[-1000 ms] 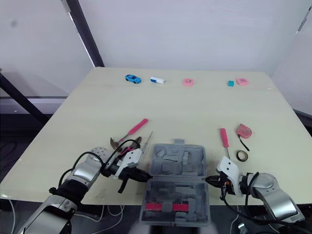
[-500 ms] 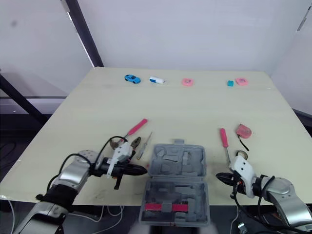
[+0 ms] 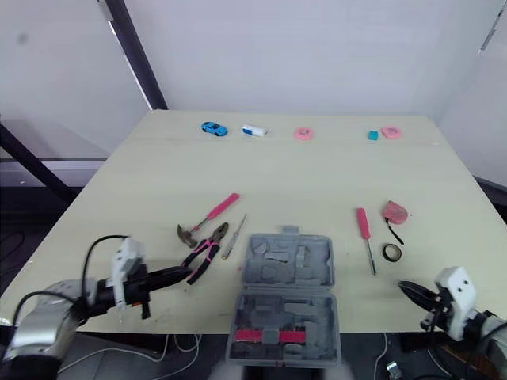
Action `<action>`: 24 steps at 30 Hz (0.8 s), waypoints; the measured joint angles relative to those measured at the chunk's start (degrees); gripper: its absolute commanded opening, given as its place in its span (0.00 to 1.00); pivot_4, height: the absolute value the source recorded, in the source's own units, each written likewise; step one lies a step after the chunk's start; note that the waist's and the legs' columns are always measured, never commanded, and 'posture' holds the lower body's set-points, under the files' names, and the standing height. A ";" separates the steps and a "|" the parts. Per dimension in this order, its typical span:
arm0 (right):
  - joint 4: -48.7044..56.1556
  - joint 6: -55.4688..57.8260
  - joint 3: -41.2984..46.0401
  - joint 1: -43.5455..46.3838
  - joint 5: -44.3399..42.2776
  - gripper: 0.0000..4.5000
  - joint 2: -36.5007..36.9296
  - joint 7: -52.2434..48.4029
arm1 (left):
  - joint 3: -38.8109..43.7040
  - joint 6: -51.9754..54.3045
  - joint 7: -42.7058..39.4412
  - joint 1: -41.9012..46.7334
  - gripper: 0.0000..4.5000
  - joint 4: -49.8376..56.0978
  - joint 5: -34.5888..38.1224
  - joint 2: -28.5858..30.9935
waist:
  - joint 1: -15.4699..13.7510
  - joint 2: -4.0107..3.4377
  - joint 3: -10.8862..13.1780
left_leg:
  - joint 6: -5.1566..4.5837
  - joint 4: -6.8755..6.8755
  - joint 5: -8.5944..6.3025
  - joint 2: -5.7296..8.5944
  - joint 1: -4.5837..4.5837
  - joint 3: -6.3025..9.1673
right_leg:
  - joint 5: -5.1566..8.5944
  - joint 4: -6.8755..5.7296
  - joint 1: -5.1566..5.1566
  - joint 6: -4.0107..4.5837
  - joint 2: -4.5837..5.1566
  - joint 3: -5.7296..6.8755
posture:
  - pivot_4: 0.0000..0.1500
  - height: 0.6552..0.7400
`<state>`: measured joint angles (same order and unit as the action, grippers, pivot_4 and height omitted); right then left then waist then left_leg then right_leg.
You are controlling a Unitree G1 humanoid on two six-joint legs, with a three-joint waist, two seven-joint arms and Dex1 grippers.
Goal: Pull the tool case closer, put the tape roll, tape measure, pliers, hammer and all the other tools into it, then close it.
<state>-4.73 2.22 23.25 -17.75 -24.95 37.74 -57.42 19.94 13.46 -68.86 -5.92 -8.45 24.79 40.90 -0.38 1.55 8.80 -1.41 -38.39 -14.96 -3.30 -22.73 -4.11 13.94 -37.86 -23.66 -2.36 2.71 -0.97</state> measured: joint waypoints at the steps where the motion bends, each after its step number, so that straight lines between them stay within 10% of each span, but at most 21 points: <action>1: -0.54 -0.41 0.43 0.01 -0.30 0.30 0.20 -0.51 | 0.71 -0.29 0.50 -0.18 0.11 -0.31 0.14 0.00 | -0.08 0.00 0.00 | 0.00 0.00 0.00 0.00 0.00 0.00 | 0.00 0.00 0.00 0.00 0.00 0.01 | 1.00 1.00; 8: -7.65 -1.79 10.73 -3.67 -6.49 0.94 1.45 -6.30 | 11.06 -4.25 2.60 -5.12 0.70 -7.73 2.17 0.76 | -0.32 0.01 -0.02 | -0.01 0.06 -0.02 0.00 -0.02 -0.04 | 0.01 0.12 0.00 0.02 0.05 0.03 | 1.00 1.00; 11: -7.65 -1.71 11.51 -4.76 -7.03 1.00 1.45 -7.22 | 11.18 -4.39 1.89 -5.34 0.99 -7.89 2.52 1.05 | -0.27 0.00 -0.02 | -0.01 0.05 -0.01 -0.03 0.04 -0.01 | 0.01 0.10 0.00 0.01 0.08 0.00 | 1.00 1.00; 24: -3.11 0.31 11.19 -6.99 -5.77 1.00 3.81 -6.10 | 9.30 -3.74 -2.56 -2.60 0.99 -7.15 4.69 1.58 | -0.25 -0.04 -0.03 | 0.00 0.06 -0.02 -0.02 0.03 -0.04 | 0.00 0.10 -0.01 0.02 0.11 -0.01 | 1.00 1.00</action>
<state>-7.83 2.53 34.43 -24.74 -30.72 41.54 -63.52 29.23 9.72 -71.42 -8.52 -15.60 29.47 42.49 -0.63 1.50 8.78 -1.41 -38.34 -14.98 -3.33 -22.70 -4.15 13.95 -37.76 -23.67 -2.34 2.82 -0.98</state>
